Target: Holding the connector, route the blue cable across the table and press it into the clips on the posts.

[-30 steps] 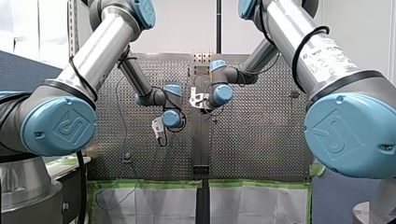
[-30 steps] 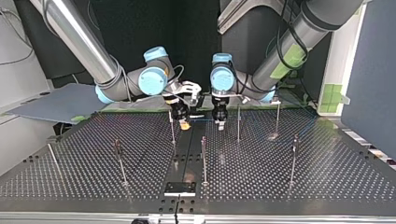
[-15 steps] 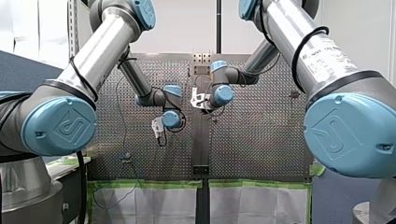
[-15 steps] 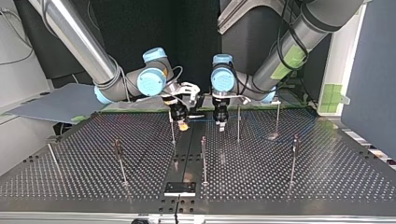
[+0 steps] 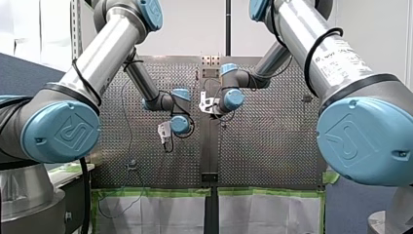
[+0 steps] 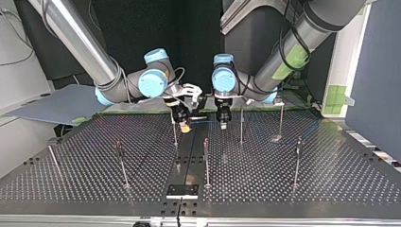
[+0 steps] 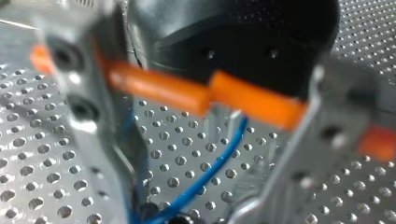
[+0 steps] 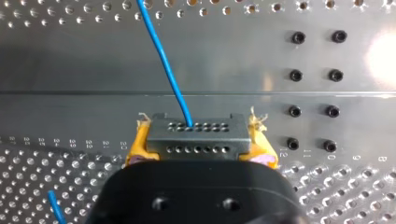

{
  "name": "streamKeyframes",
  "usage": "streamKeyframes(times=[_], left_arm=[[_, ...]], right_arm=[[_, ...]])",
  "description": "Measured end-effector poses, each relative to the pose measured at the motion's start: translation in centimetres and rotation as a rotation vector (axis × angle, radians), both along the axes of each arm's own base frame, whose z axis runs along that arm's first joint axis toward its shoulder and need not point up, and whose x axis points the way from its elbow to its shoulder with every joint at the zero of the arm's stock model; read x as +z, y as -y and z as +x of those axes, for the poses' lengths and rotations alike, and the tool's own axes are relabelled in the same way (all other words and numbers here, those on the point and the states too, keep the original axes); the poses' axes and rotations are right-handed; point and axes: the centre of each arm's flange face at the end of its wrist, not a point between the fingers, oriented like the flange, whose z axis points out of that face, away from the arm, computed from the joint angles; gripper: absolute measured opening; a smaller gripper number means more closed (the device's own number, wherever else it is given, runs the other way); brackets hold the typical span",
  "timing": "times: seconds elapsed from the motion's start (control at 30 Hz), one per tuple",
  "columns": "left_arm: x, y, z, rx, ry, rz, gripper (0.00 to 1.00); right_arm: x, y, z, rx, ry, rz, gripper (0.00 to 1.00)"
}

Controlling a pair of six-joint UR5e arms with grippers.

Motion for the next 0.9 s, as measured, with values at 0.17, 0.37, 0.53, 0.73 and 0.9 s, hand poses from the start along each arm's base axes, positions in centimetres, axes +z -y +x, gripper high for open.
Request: streamKeyframes(times=[0.17, 0.37, 0.53, 0.73, 0.9], left_arm=[[0.0, 0.1, -0.4, 0.011, -0.017, 0.009, 0.0], [0.6, 0.2, -0.9, 0.016, -0.03, 0.014, 0.0], [2.8, 0.4, -1.5, 0.02, -0.019, 0.011, 0.0], [5.8, 0.6, -2.2, 0.02, -0.005, 0.007, 0.0], [8.2, 0.7, -2.9, 0.018, 0.02, -0.001, 0.0]], right_arm=[[0.0, 0.0, 0.0, -0.001, -0.001, 0.001, 0.0], [0.1, 0.1, -0.1, -0.001, -0.002, -0.001, 0.0], [1.1, 0.0, -0.2, 0.002, 0.003, -0.009, 0.0], [4.4, -0.5, -0.6, 0.001, 0.035, -0.031, 0.0], [7.1, -1.3, -1.0, 0.001, 0.058, -0.037, 0.0]])
